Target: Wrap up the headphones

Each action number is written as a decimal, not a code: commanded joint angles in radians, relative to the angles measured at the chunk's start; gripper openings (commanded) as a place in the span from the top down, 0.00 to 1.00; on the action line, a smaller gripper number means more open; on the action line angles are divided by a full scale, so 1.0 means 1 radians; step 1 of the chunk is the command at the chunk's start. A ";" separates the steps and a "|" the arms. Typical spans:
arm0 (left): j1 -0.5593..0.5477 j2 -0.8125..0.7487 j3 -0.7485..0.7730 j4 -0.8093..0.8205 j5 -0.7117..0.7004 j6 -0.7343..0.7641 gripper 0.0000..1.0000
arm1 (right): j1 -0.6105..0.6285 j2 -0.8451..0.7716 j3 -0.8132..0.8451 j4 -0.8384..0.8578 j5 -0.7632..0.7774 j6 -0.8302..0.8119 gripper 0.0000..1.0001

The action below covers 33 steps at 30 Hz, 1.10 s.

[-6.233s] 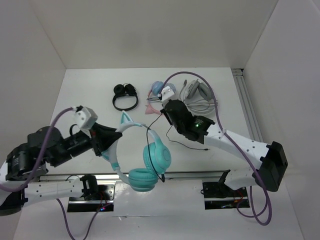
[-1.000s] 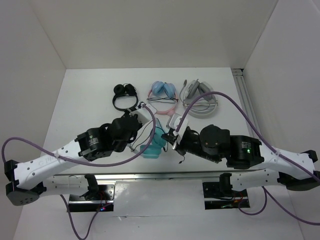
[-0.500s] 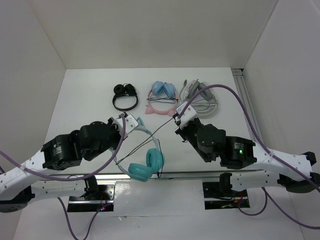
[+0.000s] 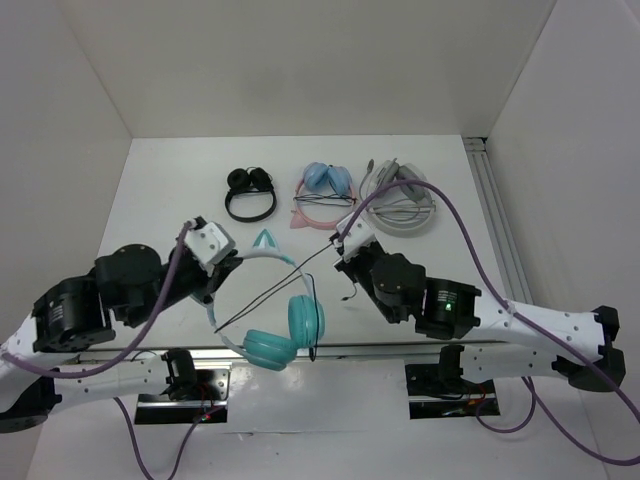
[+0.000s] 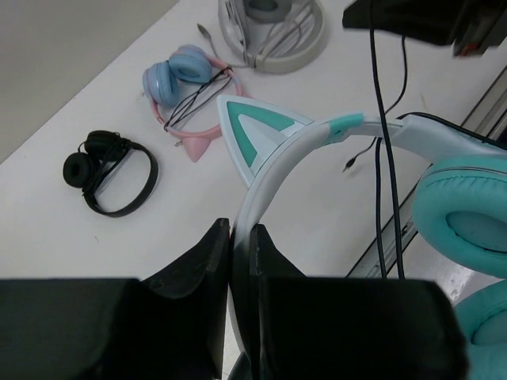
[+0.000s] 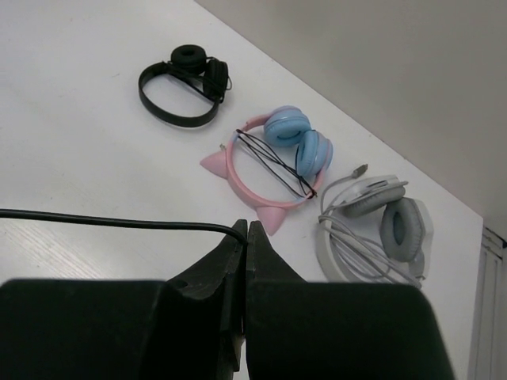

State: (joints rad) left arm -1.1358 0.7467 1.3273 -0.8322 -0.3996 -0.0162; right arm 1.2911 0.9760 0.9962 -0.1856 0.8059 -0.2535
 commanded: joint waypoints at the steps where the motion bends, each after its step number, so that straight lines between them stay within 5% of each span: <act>1: -0.002 -0.052 0.061 0.114 0.008 -0.067 1.00 | -0.013 -0.007 -0.040 0.158 0.013 -0.006 1.00; 12: -0.002 -0.075 0.095 0.252 0.087 -0.149 1.00 | -0.146 -0.040 -0.136 0.290 -0.243 0.065 0.95; 21: -0.002 -0.033 0.085 0.364 0.110 -0.202 1.00 | -0.337 -0.071 -0.235 0.383 -0.752 0.166 0.79; 33: -0.002 0.019 0.124 0.390 -0.059 -0.309 1.00 | -0.529 0.052 -0.386 0.698 -1.126 0.330 0.75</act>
State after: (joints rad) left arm -1.1351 0.7631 1.3952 -0.5968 -0.3992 -0.2401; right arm 0.7883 1.0115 0.6262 0.3305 -0.1947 0.0074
